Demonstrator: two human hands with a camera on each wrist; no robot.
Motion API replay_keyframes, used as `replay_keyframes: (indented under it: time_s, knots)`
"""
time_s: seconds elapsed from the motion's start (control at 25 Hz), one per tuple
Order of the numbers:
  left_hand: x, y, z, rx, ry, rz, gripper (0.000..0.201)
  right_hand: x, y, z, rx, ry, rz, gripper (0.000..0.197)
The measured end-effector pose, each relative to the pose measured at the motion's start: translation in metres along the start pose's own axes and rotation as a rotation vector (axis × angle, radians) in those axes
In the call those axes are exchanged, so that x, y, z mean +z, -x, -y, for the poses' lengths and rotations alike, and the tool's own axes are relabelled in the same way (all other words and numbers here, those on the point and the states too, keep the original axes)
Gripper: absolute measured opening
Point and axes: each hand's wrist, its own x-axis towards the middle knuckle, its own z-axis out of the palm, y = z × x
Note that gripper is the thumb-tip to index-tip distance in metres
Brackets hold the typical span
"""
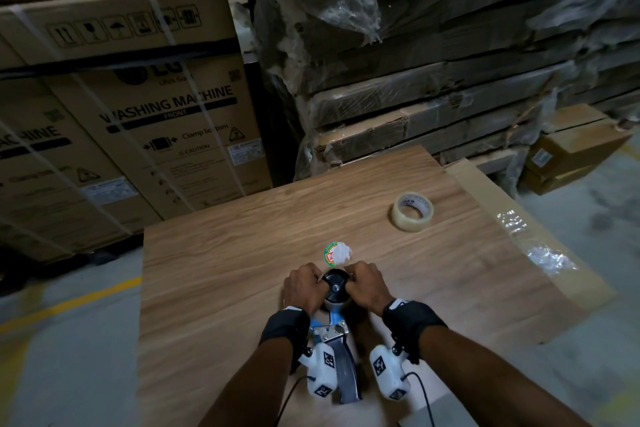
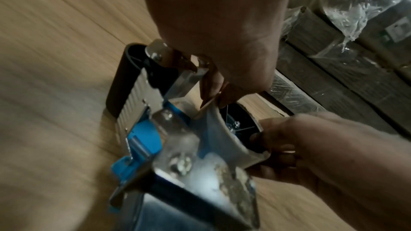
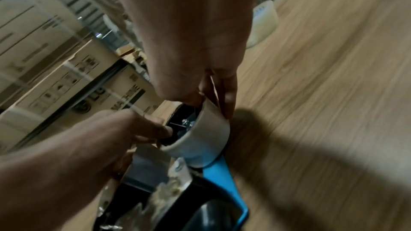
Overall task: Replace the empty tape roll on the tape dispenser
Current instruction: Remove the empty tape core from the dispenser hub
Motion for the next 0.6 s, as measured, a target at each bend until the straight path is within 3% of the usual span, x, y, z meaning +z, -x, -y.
replay_keyframes:
  time_s: [0.12,0.32,0.4,0.48,0.6]
  knots:
    - [0.005,0.001,0.002,-0.012,0.034,-0.035,0.022,0.004,0.002,0.002,0.002,0.019,-0.063,0.051]
    - [0.001,0.014,-0.007,-0.037,-0.034,-0.110,0.023,0.008,0.013,0.009,-0.039,0.041,-0.124,0.074]
    - [0.001,0.019,-0.006,0.032,-0.131,-0.127,0.025,0.008,0.014,0.006,-0.040,0.020,-0.118,0.066]
    - [0.002,0.022,-0.003,0.115,-0.238,-0.116,0.039,0.006,0.015,0.002,-0.024,-0.088,-0.101,0.050]
    - [0.002,0.020,-0.003,0.124,-0.306,-0.031,0.057,0.000,0.017,-0.005,-0.035,-0.172,-0.032,0.042]
